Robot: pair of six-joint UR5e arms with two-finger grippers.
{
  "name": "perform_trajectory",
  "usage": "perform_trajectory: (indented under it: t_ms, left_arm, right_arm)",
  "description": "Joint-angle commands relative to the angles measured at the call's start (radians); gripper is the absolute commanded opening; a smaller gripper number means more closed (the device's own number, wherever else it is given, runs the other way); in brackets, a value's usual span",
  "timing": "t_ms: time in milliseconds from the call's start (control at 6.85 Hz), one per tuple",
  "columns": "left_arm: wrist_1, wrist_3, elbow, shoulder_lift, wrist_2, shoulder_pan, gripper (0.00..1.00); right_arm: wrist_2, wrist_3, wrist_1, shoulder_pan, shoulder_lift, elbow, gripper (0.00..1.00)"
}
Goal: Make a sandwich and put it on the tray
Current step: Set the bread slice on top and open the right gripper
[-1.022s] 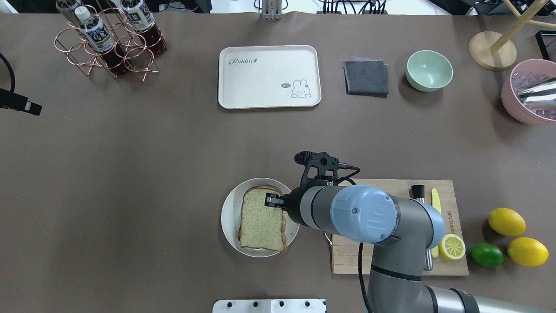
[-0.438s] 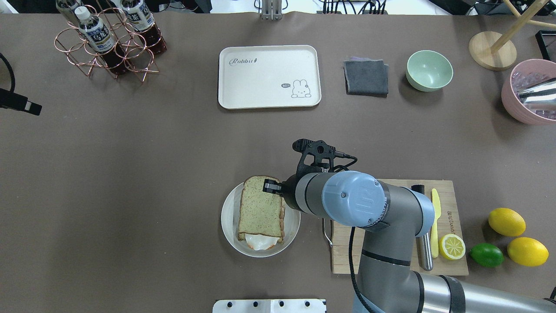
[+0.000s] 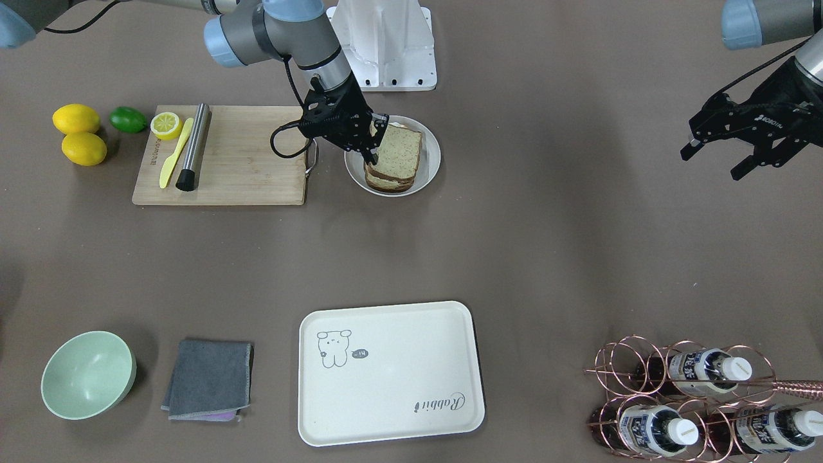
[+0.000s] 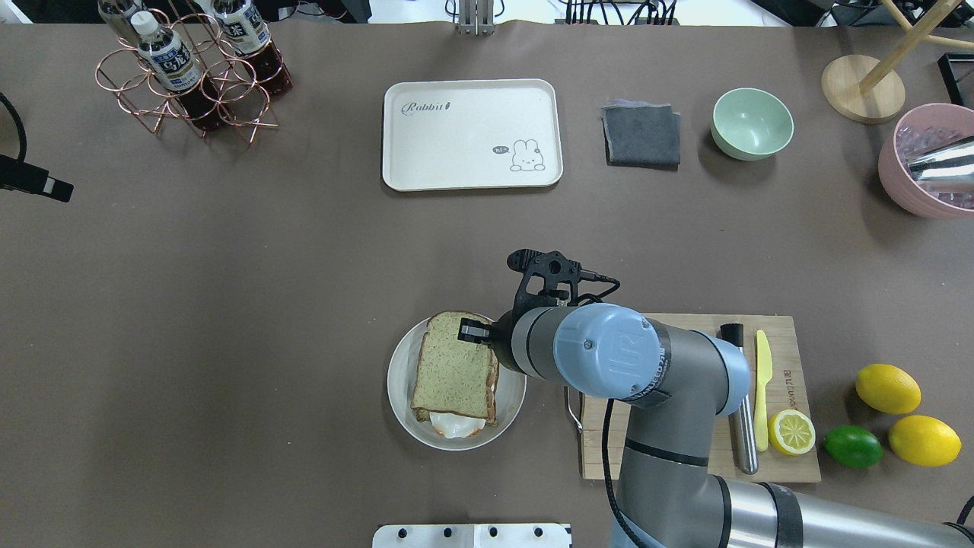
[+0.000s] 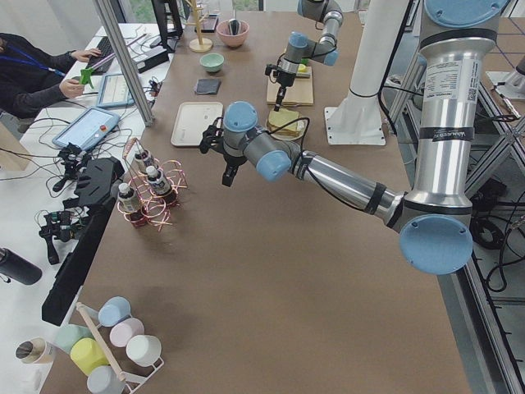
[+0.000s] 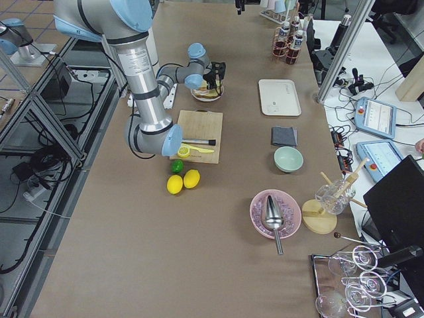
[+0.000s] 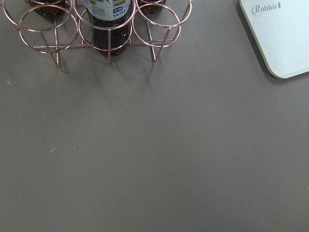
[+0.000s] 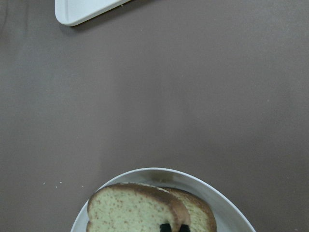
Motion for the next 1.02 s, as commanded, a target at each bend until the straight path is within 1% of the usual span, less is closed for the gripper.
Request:
perform_trajectory:
  t_ms: [0, 146, 292, 438, 730, 876]
  left_arm:
    - [0.0, 0.0, 0.0, 0.0, 0.0, 0.0, 0.98]
    - [0.0, 0.0, 0.002, 0.0, 0.0, 0.0, 0.98]
    - [0.0, -0.002, 0.0, 0.0, 0.0, 0.0, 0.98]
    - [0.0, -0.002, 0.002, 0.0, 0.0, 0.0, 0.98]
    - [0.0, -0.002, 0.0, -0.002, -0.002, 0.002, 0.98]
    - [0.002, -0.005, 0.0, -0.008, -0.009, 0.002, 0.98]
  right_arm:
    - [-0.01, -0.008, 0.0, -0.017, -0.001, -0.004, 0.0]
    - [-0.01, -0.019, 0.0, -0.018, -0.004, -0.004, 0.0]
    - [-0.009, -0.045, 0.0, -0.015, -0.007, -0.001, 0.47]
    - [-0.01, -0.075, 0.0, -0.012, -0.012, 0.008, 0.99]
    - [0.022, -0.079, -0.001, 0.037, -0.024, 0.043, 1.0]
    - [0.113, -0.077, -0.014, 0.101, -0.045, 0.072, 1.0]
